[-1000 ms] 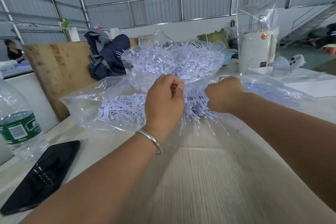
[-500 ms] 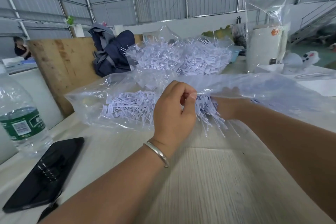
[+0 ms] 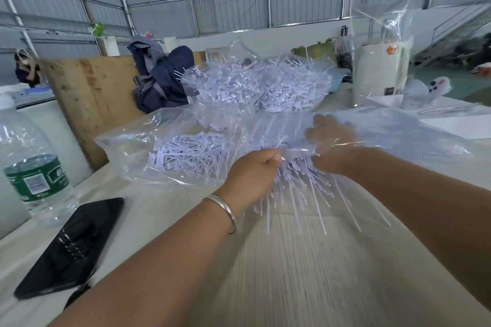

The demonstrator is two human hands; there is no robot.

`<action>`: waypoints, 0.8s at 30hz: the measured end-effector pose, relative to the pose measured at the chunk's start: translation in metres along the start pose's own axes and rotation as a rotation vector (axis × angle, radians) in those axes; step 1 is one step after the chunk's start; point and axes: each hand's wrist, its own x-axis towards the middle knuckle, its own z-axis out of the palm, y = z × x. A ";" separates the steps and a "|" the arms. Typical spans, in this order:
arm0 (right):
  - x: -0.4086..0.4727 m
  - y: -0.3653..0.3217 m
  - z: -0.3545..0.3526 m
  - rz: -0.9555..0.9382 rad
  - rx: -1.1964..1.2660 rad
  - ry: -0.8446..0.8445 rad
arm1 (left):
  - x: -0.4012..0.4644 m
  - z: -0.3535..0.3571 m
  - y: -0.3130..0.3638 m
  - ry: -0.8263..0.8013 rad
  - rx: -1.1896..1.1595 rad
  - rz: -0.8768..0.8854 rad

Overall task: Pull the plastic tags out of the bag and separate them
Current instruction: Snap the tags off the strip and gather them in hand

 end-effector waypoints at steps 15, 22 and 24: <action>-0.127 0.002 -0.042 -0.416 -0.029 0.270 | -0.020 0.000 0.012 -0.159 0.301 -0.054; -0.153 -0.010 -0.055 -0.253 -0.042 0.081 | -0.019 0.005 0.017 -0.143 0.372 -0.184; -0.155 -0.011 -0.065 -0.212 -0.007 0.062 | -0.018 0.000 0.018 -0.205 0.358 -0.182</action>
